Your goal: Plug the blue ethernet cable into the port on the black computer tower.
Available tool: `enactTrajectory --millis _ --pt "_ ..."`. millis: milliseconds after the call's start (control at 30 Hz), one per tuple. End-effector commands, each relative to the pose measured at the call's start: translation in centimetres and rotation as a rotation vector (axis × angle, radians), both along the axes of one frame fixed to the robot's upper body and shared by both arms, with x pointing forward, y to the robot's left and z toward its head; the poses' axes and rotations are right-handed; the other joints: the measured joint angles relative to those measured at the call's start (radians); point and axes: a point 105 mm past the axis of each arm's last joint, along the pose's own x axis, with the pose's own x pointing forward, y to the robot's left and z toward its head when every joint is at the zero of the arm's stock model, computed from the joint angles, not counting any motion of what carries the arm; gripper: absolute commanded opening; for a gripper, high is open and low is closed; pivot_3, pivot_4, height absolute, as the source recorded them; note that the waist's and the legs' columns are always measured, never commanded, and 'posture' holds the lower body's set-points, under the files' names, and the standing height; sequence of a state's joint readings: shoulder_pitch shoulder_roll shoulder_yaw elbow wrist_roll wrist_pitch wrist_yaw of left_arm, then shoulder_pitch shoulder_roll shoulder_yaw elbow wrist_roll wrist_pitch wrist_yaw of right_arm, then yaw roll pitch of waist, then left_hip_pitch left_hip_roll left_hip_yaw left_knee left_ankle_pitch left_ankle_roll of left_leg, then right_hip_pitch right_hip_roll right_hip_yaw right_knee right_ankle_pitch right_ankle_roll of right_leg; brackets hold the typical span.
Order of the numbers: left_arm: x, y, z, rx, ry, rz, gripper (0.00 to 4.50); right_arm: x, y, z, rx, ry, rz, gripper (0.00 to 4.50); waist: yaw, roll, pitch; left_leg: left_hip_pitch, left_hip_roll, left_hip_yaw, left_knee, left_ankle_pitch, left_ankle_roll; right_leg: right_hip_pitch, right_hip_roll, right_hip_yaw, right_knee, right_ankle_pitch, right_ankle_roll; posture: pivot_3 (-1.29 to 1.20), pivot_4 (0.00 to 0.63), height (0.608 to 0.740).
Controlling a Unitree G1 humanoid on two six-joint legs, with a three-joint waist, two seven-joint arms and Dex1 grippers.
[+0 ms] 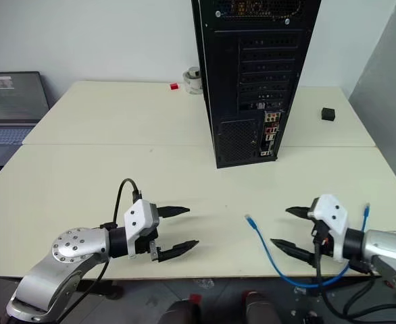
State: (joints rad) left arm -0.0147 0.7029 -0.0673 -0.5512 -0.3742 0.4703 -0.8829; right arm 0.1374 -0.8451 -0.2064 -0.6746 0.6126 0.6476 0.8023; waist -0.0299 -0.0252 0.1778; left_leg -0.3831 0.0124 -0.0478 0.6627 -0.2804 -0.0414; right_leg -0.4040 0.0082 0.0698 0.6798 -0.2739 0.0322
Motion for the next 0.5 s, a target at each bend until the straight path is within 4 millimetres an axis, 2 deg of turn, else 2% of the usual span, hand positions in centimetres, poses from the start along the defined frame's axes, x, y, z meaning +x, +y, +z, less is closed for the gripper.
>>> enactTrajectory --millis 33,167,500 --pt "-0.4 -0.9 1.1 -0.006 -0.029 -0.046 4.48 0.9 1.4 -0.5 0.001 -0.043 -0.031 4.5 0.0 0.0 0.0 0.0 0.0 0.0 0.0 0.0 0.0 0.0 0.0 0.0 0.0 0.0 0.0 0.0 0.15 0.74" --pt "-0.7 -1.2 1.1 -0.015 -0.022 -0.062 4.48 2.2 2.4 -2.4 -0.005 -0.038 -0.096 4.5 -0.001 -0.001 -0.001 0.0 0.0 0.0 0.0 0.0 0.0 0.0 0.0 0.0 0.0 0.0 0.0 0.0 0.15 0.74" --pt "-1.0 -1.8 1.1 -0.026 -0.015 -0.081 4.48 2.9 4.2 -6.1 -0.023 -0.009 -0.161 4.5 -0.001 -0.001 -0.001 0.0 0.001 -0.001 0.0 0.0 0.0 -0.001 0.0 0.0 0.0 0.0 0.0 0.0 0.15 0.74"
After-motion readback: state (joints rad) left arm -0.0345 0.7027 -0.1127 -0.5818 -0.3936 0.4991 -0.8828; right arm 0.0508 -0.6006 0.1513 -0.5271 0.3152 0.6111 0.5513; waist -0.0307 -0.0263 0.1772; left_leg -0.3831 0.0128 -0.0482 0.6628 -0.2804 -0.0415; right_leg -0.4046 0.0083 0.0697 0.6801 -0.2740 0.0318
